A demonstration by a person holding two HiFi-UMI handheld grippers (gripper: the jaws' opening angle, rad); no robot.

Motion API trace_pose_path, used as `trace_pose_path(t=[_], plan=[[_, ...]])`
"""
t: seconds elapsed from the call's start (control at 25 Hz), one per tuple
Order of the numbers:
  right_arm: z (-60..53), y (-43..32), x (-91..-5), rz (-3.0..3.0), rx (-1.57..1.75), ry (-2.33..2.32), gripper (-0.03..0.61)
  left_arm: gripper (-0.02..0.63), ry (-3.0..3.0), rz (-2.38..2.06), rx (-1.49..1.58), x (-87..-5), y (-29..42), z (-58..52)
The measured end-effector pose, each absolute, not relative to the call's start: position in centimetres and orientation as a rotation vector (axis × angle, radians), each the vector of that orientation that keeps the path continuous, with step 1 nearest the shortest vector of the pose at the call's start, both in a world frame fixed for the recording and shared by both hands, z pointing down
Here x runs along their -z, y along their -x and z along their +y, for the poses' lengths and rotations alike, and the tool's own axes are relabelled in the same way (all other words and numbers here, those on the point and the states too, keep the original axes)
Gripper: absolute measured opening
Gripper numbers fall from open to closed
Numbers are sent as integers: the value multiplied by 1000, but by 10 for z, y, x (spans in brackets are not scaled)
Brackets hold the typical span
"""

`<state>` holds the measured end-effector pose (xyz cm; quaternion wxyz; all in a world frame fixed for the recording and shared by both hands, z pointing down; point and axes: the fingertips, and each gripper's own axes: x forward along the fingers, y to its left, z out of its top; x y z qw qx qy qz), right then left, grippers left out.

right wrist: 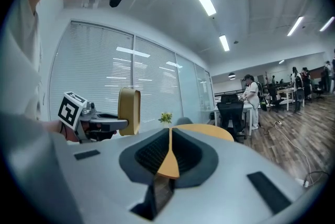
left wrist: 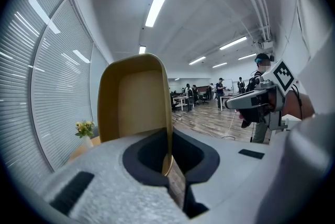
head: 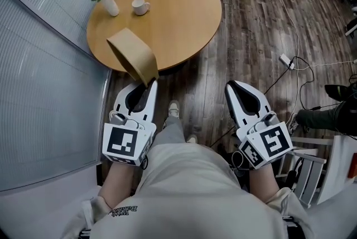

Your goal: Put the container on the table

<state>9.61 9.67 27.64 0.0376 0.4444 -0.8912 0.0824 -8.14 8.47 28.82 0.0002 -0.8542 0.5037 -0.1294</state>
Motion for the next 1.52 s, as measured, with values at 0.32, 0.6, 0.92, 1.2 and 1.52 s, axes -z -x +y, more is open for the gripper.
trace_pose_path(t=[0.32,0.6,0.92,1.2,1.52], plan=[[46,-80,-281,-2691,-266,-1377,35,28,2736,1542,412,-298,92,31],[-8,-68,-287,-2654,-286,-1398,35,28,2755,1500,431,-301,105,-28],[-68,-47,-282,-2621,-289,-1424,36,28,2786,1473,450,-299,124,-89],[-106,-25,-279,-2600,-288,-1442,35,28,2793,1468,448,-296,150,-129],[-141,-1,-276,-2566,-282,-1502,37,28,2832,1356,430,-297,167,-163]])
